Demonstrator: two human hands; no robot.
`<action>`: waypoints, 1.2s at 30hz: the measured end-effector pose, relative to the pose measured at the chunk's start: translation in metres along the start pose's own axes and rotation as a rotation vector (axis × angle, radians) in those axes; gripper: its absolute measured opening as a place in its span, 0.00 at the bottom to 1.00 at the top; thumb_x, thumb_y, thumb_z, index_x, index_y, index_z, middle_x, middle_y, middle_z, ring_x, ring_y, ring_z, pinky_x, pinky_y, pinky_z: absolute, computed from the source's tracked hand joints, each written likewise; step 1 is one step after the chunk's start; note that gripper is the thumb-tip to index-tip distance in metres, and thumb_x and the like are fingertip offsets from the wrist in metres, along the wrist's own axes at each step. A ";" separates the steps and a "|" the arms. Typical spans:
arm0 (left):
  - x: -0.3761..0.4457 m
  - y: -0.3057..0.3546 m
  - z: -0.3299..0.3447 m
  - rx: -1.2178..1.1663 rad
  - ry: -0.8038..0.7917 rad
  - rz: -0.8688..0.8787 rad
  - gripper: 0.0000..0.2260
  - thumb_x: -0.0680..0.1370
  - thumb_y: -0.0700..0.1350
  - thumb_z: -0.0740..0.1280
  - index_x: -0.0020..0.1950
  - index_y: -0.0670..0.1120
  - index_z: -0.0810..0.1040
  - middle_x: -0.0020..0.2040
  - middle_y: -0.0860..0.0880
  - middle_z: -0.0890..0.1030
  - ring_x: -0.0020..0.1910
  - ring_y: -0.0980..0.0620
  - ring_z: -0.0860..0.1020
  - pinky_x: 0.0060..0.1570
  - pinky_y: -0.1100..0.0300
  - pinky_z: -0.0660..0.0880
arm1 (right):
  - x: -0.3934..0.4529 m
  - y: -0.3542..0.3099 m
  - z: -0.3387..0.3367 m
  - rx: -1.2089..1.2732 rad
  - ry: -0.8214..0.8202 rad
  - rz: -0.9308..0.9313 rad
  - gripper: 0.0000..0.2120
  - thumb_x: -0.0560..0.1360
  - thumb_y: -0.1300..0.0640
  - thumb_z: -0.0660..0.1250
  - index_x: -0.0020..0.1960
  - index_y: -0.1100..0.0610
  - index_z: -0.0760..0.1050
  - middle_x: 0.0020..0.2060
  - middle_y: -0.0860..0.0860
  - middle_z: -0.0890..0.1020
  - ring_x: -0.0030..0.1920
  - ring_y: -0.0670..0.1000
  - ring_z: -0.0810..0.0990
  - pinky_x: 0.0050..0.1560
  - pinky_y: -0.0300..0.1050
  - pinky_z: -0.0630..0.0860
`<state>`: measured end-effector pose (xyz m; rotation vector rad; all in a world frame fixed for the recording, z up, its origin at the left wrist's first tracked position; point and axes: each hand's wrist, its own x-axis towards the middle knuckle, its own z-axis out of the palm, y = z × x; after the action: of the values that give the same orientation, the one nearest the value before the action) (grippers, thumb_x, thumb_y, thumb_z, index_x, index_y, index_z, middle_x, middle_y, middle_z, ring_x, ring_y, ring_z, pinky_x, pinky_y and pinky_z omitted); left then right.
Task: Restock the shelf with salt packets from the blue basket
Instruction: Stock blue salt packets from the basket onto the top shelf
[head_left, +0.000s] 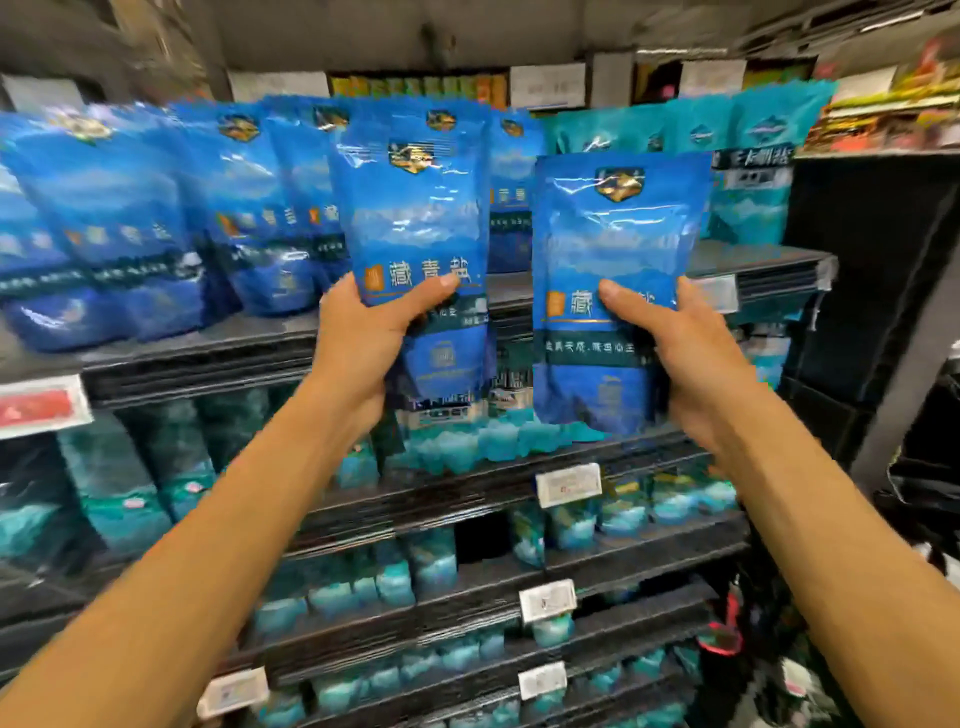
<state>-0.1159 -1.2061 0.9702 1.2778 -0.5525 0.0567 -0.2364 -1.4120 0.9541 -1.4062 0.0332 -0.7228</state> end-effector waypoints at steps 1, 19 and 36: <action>0.015 0.007 -0.004 0.009 0.012 0.025 0.18 0.73 0.38 0.77 0.61 0.37 0.81 0.54 0.43 0.86 0.50 0.48 0.85 0.51 0.53 0.82 | 0.015 -0.003 0.010 0.008 -0.015 -0.013 0.06 0.77 0.60 0.71 0.54 0.54 0.80 0.46 0.48 0.88 0.45 0.48 0.86 0.48 0.51 0.85; 0.117 0.025 -0.130 0.129 0.271 0.096 0.08 0.72 0.39 0.78 0.49 0.45 0.84 0.48 0.47 0.88 0.45 0.50 0.86 0.45 0.55 0.82 | 0.171 0.025 0.201 0.133 -0.411 -0.018 0.09 0.76 0.66 0.71 0.56 0.61 0.80 0.49 0.55 0.86 0.48 0.52 0.85 0.55 0.52 0.83; 0.160 -0.024 0.029 0.086 0.120 0.039 0.11 0.69 0.38 0.80 0.48 0.42 0.84 0.48 0.45 0.88 0.49 0.47 0.86 0.53 0.49 0.83 | 0.225 0.020 0.031 0.097 -0.277 -0.009 0.13 0.77 0.66 0.69 0.60 0.60 0.79 0.51 0.53 0.87 0.51 0.51 0.86 0.50 0.45 0.83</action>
<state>0.0211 -1.2820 1.0214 1.3382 -0.4756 0.1904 -0.0370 -1.4917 1.0297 -1.4021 -0.2226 -0.5250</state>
